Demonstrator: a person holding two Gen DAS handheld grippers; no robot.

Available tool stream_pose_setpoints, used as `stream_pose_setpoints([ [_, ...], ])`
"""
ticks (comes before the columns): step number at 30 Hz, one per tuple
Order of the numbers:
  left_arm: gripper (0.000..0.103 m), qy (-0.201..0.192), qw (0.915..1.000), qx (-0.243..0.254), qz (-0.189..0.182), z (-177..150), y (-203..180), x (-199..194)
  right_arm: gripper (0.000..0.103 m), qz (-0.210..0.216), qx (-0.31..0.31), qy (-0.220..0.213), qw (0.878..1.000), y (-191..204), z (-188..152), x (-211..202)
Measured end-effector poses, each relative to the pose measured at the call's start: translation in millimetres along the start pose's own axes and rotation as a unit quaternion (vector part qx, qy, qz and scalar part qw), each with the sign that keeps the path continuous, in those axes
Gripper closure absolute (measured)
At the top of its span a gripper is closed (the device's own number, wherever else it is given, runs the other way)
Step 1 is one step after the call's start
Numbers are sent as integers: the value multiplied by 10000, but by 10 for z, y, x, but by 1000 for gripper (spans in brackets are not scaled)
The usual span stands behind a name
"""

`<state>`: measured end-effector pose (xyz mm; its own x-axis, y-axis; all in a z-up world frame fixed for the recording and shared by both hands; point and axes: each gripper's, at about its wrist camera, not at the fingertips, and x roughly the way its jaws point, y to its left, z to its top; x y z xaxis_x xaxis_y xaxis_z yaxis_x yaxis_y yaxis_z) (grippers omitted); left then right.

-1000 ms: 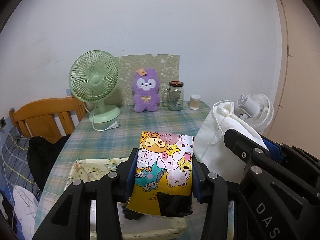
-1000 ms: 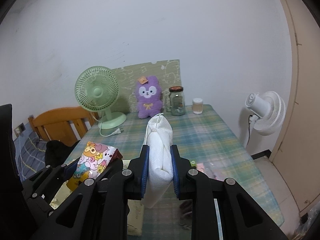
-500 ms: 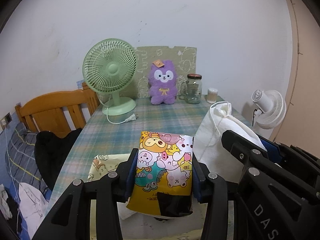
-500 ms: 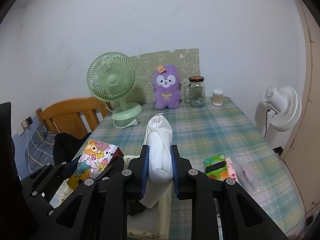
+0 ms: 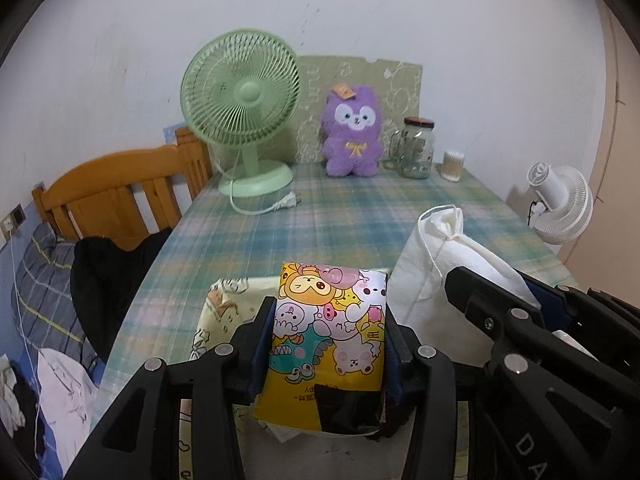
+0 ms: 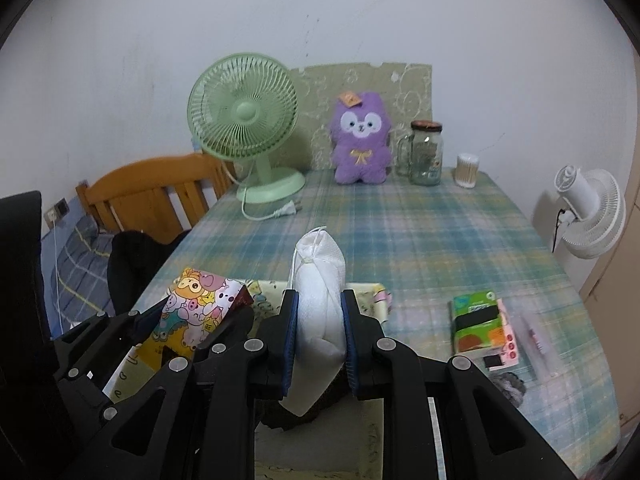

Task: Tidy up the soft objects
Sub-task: 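Lower the cartoon pack into the yellow box and open the left tool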

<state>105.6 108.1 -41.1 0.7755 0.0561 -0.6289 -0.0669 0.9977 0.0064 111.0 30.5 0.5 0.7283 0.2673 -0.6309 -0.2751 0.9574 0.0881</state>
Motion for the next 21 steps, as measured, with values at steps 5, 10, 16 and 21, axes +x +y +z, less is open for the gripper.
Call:
stream_pose_setpoints([
  [5, 50, 279, 9995, -174, -39, -41, 123, 89, 79, 180, -56, 167, 9997, 87, -6, 132],
  [10, 26, 474, 9984, -305, -77, -81, 185, 120, 79, 281, -100, 267, 9992, 151, -10, 222],
  [16, 23, 501, 9981, -335, -100, -99, 200, 106, 78, 420, -67, 394, 9983, 152, -12, 286],
  [21, 20, 489, 9982, -328, -120, -107, 202, 82, 48, 552, 61, 543, 9970, 116, -22, 336],
])
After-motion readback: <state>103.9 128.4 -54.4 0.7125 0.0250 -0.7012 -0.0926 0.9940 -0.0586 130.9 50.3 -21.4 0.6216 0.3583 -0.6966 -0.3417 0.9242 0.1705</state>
